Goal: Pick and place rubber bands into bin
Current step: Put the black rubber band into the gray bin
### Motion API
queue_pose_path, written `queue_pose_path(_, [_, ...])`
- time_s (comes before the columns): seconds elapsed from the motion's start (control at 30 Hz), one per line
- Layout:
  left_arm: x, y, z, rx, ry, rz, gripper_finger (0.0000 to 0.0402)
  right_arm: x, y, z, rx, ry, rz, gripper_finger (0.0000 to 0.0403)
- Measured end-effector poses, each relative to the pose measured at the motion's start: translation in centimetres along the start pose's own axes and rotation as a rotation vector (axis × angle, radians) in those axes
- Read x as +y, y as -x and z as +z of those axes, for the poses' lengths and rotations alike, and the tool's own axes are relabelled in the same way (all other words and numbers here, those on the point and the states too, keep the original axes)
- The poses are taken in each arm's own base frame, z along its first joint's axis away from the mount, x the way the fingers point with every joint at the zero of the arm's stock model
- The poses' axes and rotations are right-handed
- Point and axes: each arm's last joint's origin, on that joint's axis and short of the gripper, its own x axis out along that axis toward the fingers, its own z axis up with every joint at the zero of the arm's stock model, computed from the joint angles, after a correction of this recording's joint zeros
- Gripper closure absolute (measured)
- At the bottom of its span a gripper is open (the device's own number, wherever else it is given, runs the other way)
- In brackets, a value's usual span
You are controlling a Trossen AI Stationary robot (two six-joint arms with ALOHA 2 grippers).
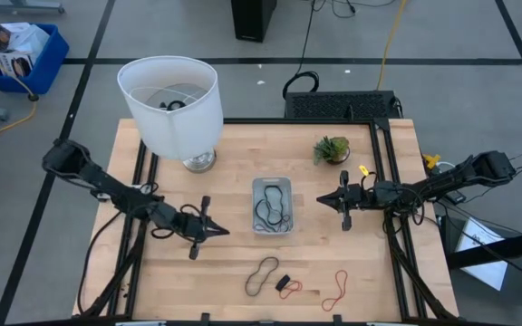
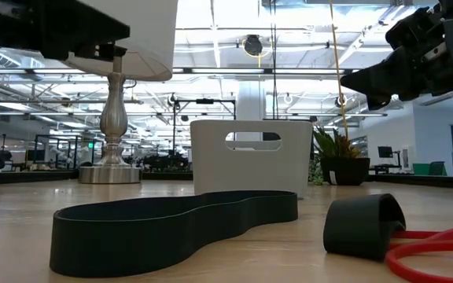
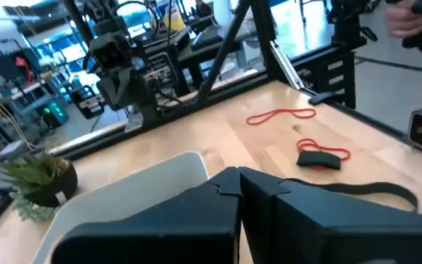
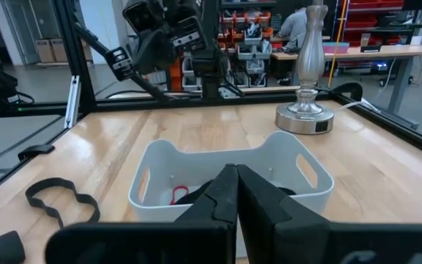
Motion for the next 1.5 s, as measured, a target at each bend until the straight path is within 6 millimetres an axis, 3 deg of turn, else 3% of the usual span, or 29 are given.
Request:
queue_pose_path(0.23, [0.4, 0.7, 0.3, -0.027, -0.054, 0.052, 0.0401, 0.0, 0.0, 0.0, 0.003, 0.000, 0.003, 0.0403])
queue_pose_path(0.4, [0.8, 2.9, 0.4, -0.063, -0.044, 0.120, 0.0401, 0.0, 0.0, 0.0, 0.004, 0.001, 0.003, 0.0403])
queue_pose_path(0.67, [0.4, 6.4, -1.0, -0.060, 0.015, 0.239, 0.0401, 0.0, 0.0, 0.0, 0.003, 0.016, 0.004, 0.0403])
queue_pose_path(0.83, [-0.3, 6.7, -1.7, 0.024, 0.001, 0.281, 0.0401, 0.0, 0.0, 0.0, 0.000, 0.019, 0.003, 0.0403])
queue_pose_path(1.5, [-0.6, 6.8, -1.8, 0.040, 0.042, 0.283, 0.0396, 0.0, 0.0, 0.0, -0.004, 0.018, 0.002, 0.0403])
